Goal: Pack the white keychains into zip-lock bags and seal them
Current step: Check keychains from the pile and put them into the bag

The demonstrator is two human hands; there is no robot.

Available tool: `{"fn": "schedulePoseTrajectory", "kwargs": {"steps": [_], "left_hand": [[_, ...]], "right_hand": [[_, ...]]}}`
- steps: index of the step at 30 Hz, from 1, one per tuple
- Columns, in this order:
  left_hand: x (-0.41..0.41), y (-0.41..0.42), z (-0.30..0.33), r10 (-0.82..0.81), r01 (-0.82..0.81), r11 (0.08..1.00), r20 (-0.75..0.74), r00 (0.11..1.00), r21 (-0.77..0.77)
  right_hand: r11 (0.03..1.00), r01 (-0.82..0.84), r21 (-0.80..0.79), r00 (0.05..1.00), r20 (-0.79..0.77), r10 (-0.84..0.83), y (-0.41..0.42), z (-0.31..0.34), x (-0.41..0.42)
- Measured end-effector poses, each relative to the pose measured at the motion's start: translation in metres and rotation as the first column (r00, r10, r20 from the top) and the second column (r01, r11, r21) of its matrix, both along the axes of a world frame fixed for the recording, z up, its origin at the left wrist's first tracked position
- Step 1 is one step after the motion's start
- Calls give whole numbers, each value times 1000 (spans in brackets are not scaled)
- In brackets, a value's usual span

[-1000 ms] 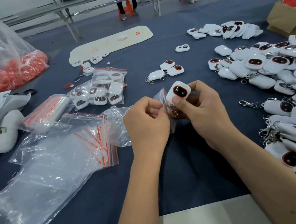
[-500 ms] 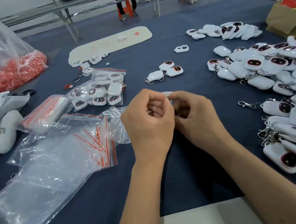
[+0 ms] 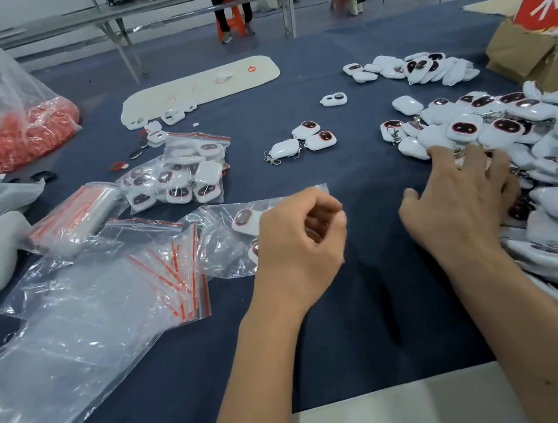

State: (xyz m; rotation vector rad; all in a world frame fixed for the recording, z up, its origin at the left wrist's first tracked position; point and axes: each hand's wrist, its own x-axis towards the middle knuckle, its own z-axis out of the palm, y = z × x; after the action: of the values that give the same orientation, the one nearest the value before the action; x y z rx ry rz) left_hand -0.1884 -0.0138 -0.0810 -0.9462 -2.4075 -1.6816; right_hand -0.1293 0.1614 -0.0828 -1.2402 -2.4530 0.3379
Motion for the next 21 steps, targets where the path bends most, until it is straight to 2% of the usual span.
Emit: {"fn": "schedulePoseTrajectory", "kwargs": {"steps": [2, 4, 7, 11, 13, 16, 18, 19, 21], "left_hand": [[3, 3, -4, -85, 82, 990, -18, 996, -114], [6, 6, -7, -152, 143, 973, -37, 988, -183], [6, 6, -7, -183, 179, 968, -8, 983, -175], [5, 5, -7, -164, 162, 974, 0, 986, -161], [5, 6, -8, -129, 128, 978, 7, 992, -167], [0, 6, -11, -34, 40, 987, 39, 999, -158], [-5, 4, -12, 42, -32, 991, 74, 996, -129], [-8, 3, -10, 83, -73, 992, 104, 991, -99], [-12, 0, -7, 145, -144, 989, 171, 975, -22]], "right_hand": [[999, -4, -39, 997, 82, 7, 2, -1, -1], [1000, -13, 12, 998, 65, 12, 1, -1, -1], [999, 5, 35, 995, -95, -2, -1, 1, -1], [994, -110, 15, 993, -41, 110, -1, -4, -3], [986, -165, 30, 982, -90, 167, -2, -7, -4], [963, -266, 38, 916, -302, 265, -4, -8, -5], [927, -368, -72, 787, -556, 269, -11, -6, -10], [870, -454, -191, 706, -673, 221, -19, -5, -14], [628, -649, -429, 586, -809, 54, -36, -2, -20]]}}
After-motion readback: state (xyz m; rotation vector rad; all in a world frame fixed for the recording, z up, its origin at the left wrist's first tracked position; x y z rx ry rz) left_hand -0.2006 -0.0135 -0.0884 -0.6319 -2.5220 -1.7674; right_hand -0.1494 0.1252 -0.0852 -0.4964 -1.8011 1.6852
